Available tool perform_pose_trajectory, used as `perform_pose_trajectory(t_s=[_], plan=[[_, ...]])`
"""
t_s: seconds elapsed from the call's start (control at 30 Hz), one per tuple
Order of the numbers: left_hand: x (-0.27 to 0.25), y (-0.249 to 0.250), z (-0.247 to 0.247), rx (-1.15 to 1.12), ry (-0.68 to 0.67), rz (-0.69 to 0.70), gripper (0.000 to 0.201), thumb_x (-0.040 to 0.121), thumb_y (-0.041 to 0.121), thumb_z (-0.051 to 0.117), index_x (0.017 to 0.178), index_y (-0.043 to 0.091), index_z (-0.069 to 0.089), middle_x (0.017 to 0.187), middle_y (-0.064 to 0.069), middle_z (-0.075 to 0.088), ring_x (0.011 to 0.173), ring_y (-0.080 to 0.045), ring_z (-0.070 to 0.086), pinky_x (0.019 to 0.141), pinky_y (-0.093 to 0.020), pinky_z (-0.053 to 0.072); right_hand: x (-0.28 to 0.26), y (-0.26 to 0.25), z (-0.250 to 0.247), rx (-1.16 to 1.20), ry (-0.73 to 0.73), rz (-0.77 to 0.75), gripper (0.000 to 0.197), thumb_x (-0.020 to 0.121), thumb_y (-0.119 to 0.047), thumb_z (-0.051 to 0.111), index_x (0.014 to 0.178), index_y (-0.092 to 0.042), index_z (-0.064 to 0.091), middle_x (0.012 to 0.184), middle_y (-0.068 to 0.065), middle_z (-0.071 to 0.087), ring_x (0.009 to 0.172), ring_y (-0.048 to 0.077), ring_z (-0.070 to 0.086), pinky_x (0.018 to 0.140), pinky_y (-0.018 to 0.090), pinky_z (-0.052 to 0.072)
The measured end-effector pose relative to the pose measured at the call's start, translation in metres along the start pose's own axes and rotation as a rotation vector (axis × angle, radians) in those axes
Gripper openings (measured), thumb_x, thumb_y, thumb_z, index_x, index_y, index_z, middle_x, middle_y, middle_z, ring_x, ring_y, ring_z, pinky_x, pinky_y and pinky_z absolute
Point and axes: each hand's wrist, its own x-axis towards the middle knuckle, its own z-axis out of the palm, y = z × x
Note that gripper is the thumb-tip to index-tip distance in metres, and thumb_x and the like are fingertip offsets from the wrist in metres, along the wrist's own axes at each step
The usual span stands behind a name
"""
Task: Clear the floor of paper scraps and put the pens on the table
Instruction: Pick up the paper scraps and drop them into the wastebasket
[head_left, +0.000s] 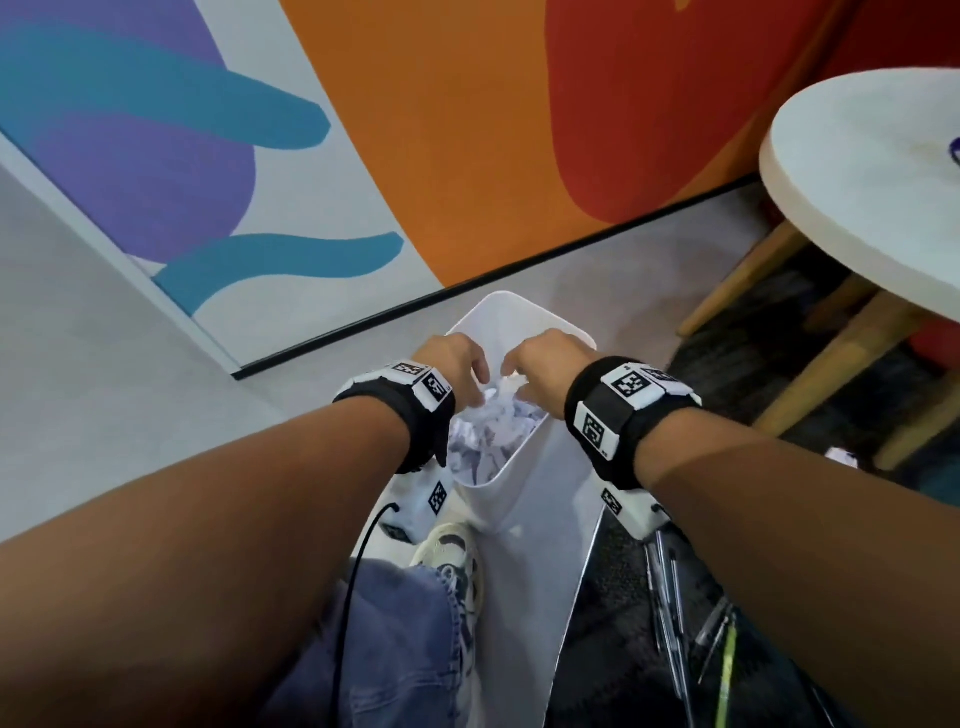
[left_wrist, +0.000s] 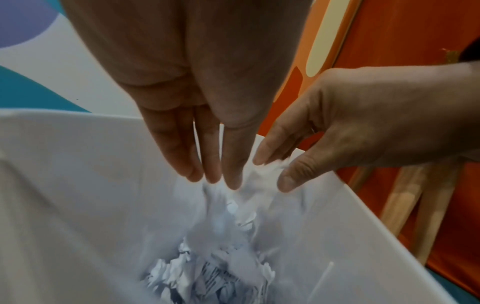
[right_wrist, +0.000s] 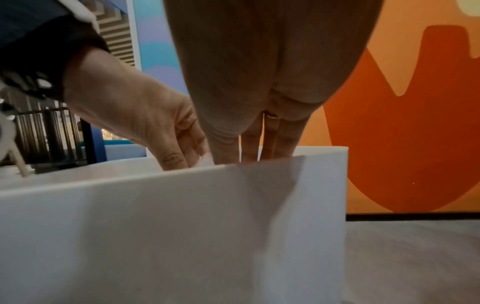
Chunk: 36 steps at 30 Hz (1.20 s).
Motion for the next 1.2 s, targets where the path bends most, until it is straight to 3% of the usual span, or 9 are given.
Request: perform_pose_trajectory(t_s=[0.1, 0.2, 0.37, 0.43, 0.5, 0.73, 0.83, 1.07, 1.2], plan=[[0.002, 0.001, 0.0, 0.031, -0.019, -0.009, 0.029, 0.079, 0.013, 0.076, 0.106, 0.021, 0.068, 0.107, 0.001, 0.066, 0.096, -0.019, 0.064, 0.074, -0.024, 0.046, -0.003, 0.006, 0.0, 0.029, 0.008, 0.013, 0.04, 0.091, -0.023, 0.062, 0.13, -0.024, 0.058, 0.124, 0.003, 0.062, 0.115, 0.023, 0.056, 0.091, 0.029, 0.043], [-0.002, 0.016, -0.008, 0.044, 0.053, 0.062, 0.027, 0.083, 0.007, 0.066, 0.106, 0.021, 0.066, 0.108, 0.0, 0.067, 0.098, -0.019, 0.064, 0.073, -0.024, 0.045, -0.01, 0.019, -0.001, 0.117, 0.071, 0.064, 0.041, 0.087, -0.033, 0.065, 0.128, -0.029, 0.059, 0.122, 0.001, 0.063, 0.112, 0.023, 0.058, 0.093, 0.031, 0.045], [-0.022, 0.087, -0.011, -0.031, 0.231, 0.288, 0.027, 0.085, 0.006, 0.053, 0.102, 0.024, 0.065, 0.105, 0.004, 0.067, 0.095, -0.016, 0.062, 0.08, -0.027, 0.05, -0.057, 0.058, 0.004, 0.487, 0.448, 0.209, 0.024, 0.091, -0.038, 0.058, 0.112, -0.03, 0.064, 0.102, -0.007, 0.068, 0.096, 0.017, 0.062, 0.086, 0.035, 0.052], [-0.03, 0.123, 0.003, -0.063, 0.228, 0.369, 0.026, 0.086, 0.008, 0.053, 0.103, 0.023, 0.066, 0.106, 0.003, 0.068, 0.098, -0.017, 0.062, 0.085, -0.029, 0.051, -0.085, 0.082, 0.016, 0.564, 0.575, 0.293, 0.019, 0.091, -0.034, 0.056, 0.107, -0.028, 0.065, 0.094, -0.006, 0.069, 0.09, 0.018, 0.063, 0.081, 0.037, 0.053], [-0.035, 0.155, 0.028, -0.077, 0.176, 0.432, 0.023, 0.086, 0.011, 0.055, 0.1, 0.024, 0.068, 0.104, 0.002, 0.069, 0.097, -0.019, 0.063, 0.085, -0.032, 0.052, -0.115, 0.11, 0.038, 0.611, 0.604, 0.392, 0.018, 0.091, -0.029, 0.057, 0.106, -0.025, 0.065, 0.092, -0.002, 0.07, 0.089, 0.022, 0.064, 0.081, 0.038, 0.053], [-0.031, 0.232, 0.149, 0.053, -0.19, 0.538, 0.022, 0.086, 0.011, 0.052, 0.093, 0.028, 0.064, 0.102, 0.002, 0.067, 0.096, -0.021, 0.062, 0.077, -0.027, 0.048, -0.219, 0.206, 0.158, 0.744, 0.335, 0.841, 0.011, 0.089, -0.026, 0.057, 0.095, -0.028, 0.066, 0.094, 0.003, 0.072, 0.092, 0.023, 0.066, 0.081, 0.025, 0.049], [-0.022, 0.25, 0.201, 0.086, -0.3, 0.512, 0.023, 0.084, 0.012, 0.051, 0.084, 0.034, 0.06, 0.102, 0.001, 0.068, 0.095, -0.022, 0.063, 0.082, -0.029, 0.051, -0.255, 0.236, 0.207, 0.776, 0.205, 1.01, 0.017, 0.091, -0.024, 0.053, 0.098, -0.025, 0.068, 0.105, 0.008, 0.071, 0.102, 0.031, 0.063, 0.088, 0.032, 0.051], [0.009, 0.255, 0.303, 0.152, -0.497, 0.439, 0.024, 0.081, 0.007, 0.046, 0.076, 0.027, 0.059, 0.093, -0.002, 0.068, 0.088, -0.027, 0.064, 0.08, -0.037, 0.054, -0.291, 0.274, 0.304, 0.833, -0.007, 1.197, 0.018, 0.092, -0.021, 0.058, 0.106, -0.017, 0.068, 0.114, 0.012, 0.068, 0.106, 0.032, 0.061, 0.088, 0.033, 0.049], [0.018, 0.254, 0.34, 0.278, -0.549, 0.447, 0.003, 0.089, 0.026, 0.057, 0.087, 0.028, 0.056, 0.088, 0.0, 0.066, 0.082, -0.023, 0.063, 0.076, -0.036, 0.054, -0.288, 0.277, 0.331, 0.884, -0.062, 1.235, 0.027, 0.085, -0.029, 0.069, 0.111, -0.021, 0.065, 0.114, 0.009, 0.067, 0.107, 0.029, 0.061, 0.09, 0.034, 0.052]])
